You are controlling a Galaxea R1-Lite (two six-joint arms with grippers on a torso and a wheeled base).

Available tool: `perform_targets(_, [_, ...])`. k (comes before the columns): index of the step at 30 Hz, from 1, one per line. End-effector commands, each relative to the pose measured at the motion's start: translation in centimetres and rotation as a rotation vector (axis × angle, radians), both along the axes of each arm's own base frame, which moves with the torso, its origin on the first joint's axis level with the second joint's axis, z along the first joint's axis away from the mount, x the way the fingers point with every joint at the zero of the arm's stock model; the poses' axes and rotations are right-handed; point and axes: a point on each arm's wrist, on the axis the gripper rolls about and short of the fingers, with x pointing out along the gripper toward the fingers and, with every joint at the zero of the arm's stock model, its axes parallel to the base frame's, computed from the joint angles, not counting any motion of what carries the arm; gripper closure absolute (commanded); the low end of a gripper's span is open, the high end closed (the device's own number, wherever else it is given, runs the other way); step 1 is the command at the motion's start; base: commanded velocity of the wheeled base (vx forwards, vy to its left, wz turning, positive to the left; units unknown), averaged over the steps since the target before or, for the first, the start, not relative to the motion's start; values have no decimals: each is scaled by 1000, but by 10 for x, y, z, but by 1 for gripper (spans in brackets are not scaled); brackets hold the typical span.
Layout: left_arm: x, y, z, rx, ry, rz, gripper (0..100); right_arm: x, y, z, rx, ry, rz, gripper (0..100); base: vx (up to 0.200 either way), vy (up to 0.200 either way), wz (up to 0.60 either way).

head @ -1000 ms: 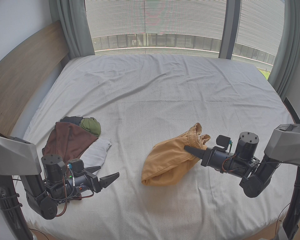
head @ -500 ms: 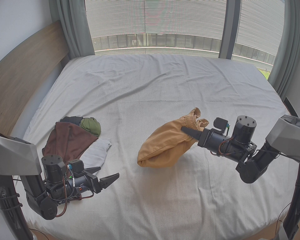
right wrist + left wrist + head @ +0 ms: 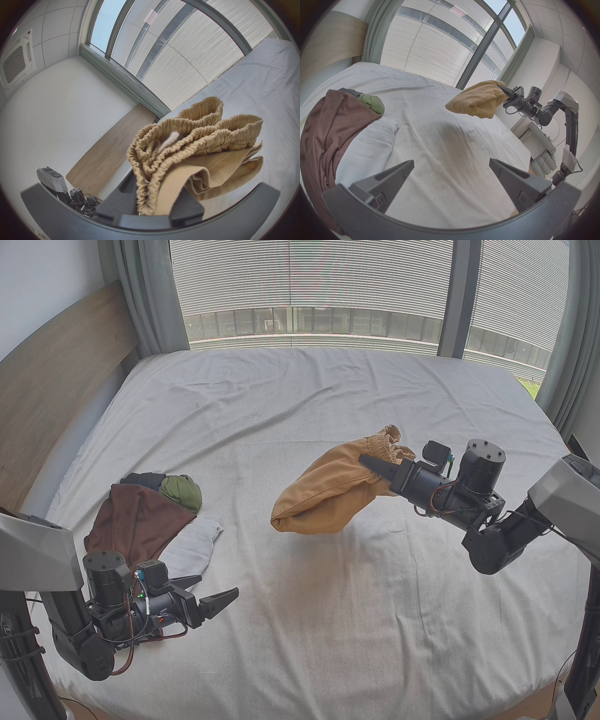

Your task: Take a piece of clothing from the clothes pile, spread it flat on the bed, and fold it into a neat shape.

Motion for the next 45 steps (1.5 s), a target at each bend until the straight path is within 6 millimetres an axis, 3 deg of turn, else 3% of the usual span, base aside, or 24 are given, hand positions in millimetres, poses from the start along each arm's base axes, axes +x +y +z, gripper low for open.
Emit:
perform_targets(1, [0, 0, -1, 0, 3, -1, 0, 23, 2, -11, -2, 9, -15, 100, 0, 0, 0])
perform_targets(16, [-3, 0, 1, -1, 0, -1, 0, 70, 15, -12, 14, -29, -24, 100, 0, 0, 0])
perform_targets(20, [-4, 1, 1, 1, 6, -1, 0, 78, 18, -32, 4, -5, -25, 100, 0, 0, 0])
perform_targets(23, [-4, 1, 1, 1, 5, -1, 0, 83, 19, -61, -18, 38, -27, 100, 0, 0, 0])
perform_targets(29, [-4, 1, 1, 1, 6, 0, 0, 88, 6, -105, -93, 88, -57, 100, 0, 0, 0])
perform_targets(36, [-4, 1, 1, 1, 6, -1, 0, 75, -18, -119, -136, 123, -91, 100, 0, 0, 0])
perform_targets(45, [-4, 1, 0, 1, 8, -1, 0, 65, -31, -142, -170, 151, -111, 100, 0, 0, 0])
